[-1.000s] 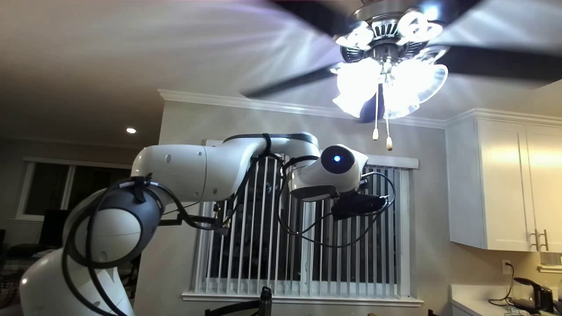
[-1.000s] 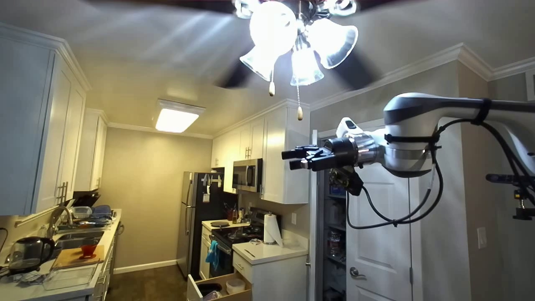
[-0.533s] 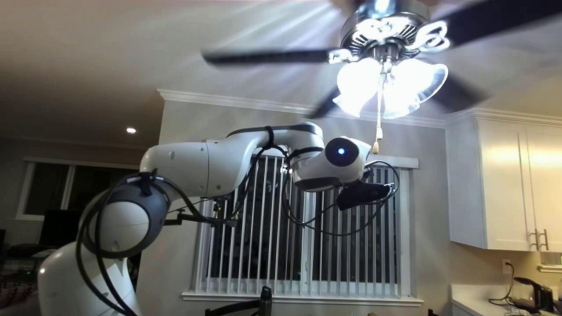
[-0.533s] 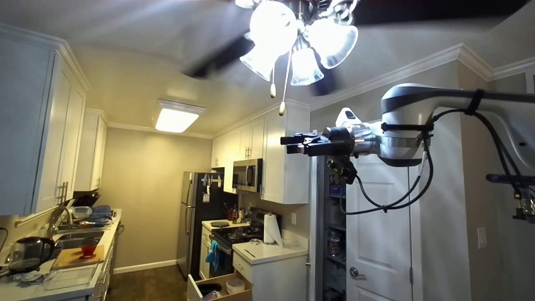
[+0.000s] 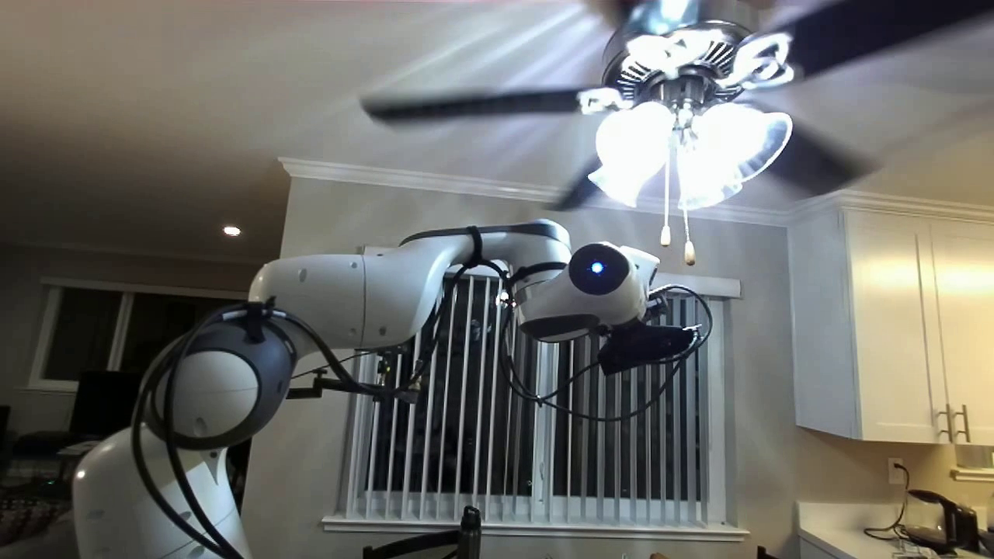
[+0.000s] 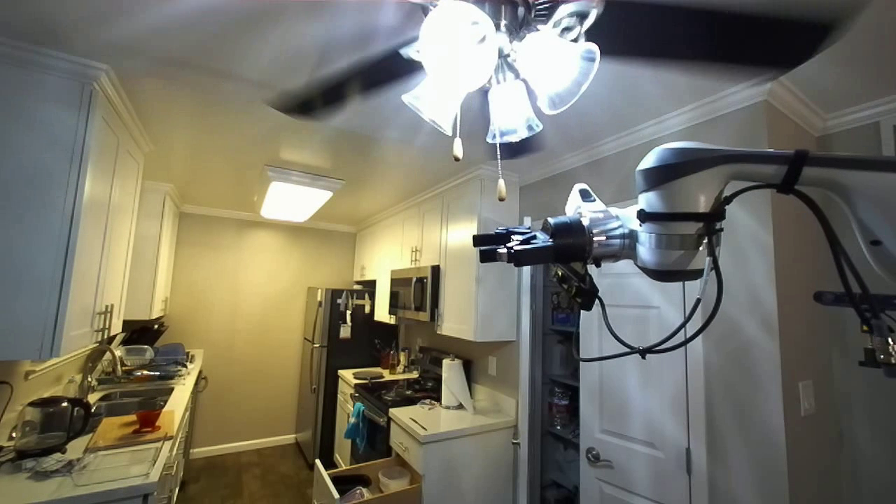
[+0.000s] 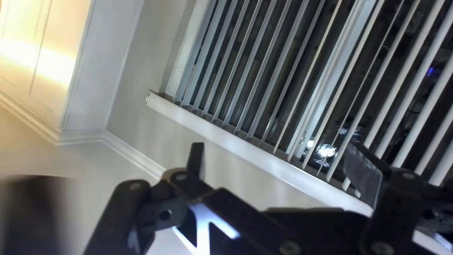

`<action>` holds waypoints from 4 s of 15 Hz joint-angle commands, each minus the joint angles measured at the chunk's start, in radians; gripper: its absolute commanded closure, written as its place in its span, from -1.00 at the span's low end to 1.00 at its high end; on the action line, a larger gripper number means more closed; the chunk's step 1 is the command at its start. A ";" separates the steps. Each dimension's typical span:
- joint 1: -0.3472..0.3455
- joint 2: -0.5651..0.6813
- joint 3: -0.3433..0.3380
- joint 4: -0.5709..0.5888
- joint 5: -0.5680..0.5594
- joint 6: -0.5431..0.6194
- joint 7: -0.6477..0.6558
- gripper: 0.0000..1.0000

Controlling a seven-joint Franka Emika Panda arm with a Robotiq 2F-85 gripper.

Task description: Pull the longer cord of the ceiling lamp

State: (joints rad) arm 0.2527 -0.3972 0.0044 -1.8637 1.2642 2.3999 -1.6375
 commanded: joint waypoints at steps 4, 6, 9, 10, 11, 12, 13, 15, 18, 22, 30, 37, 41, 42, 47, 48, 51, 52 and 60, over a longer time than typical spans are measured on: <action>-0.039 0.048 0.054 0.075 0.086 0.164 -0.062 -1.00; -0.034 0.068 0.069 0.114 0.097 0.187 -0.063 -1.00; -0.030 0.108 0.096 0.196 0.101 0.221 -0.063 -1.00; -0.030 0.123 0.105 0.229 0.103 0.242 -0.073 -1.00; -0.011 0.133 0.098 0.251 0.102 0.262 -0.084 -1.00; -0.010 0.145 0.103 0.276 0.102 0.278 -0.097 -1.00; -0.008 0.155 0.104 0.295 0.098 0.287 -0.103 -1.00; -0.007 0.175 0.101 0.322 0.087 0.293 -0.113 -1.00; -0.030 0.192 0.102 0.306 0.000 0.271 -0.055 -1.00; -0.063 0.233 0.099 0.309 -0.148 0.285 0.020 -1.00; -0.073 0.242 0.089 0.383 -0.158 0.297 0.101 -1.00; -0.113 0.235 0.081 0.386 -0.333 0.258 0.249 -1.00; -0.131 0.232 0.071 0.401 -0.421 0.183 0.375 -1.00; -0.132 0.233 0.068 0.409 -0.428 0.168 0.395 -1.00; -0.125 0.238 0.062 0.447 -0.406 0.157 0.427 -1.00; -0.124 0.238 0.063 0.452 -0.406 0.157 0.433 -1.00; -0.123 0.238 0.063 0.458 -0.406 0.156 0.443 -1.00; -0.123 0.239 0.063 0.459 -0.405 0.157 0.446 -1.00; -0.120 0.239 0.062 0.462 -0.397 0.160 0.443 0.19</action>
State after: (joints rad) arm 0.1339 -0.1594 0.0700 -1.4148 0.8602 2.5802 -1.2104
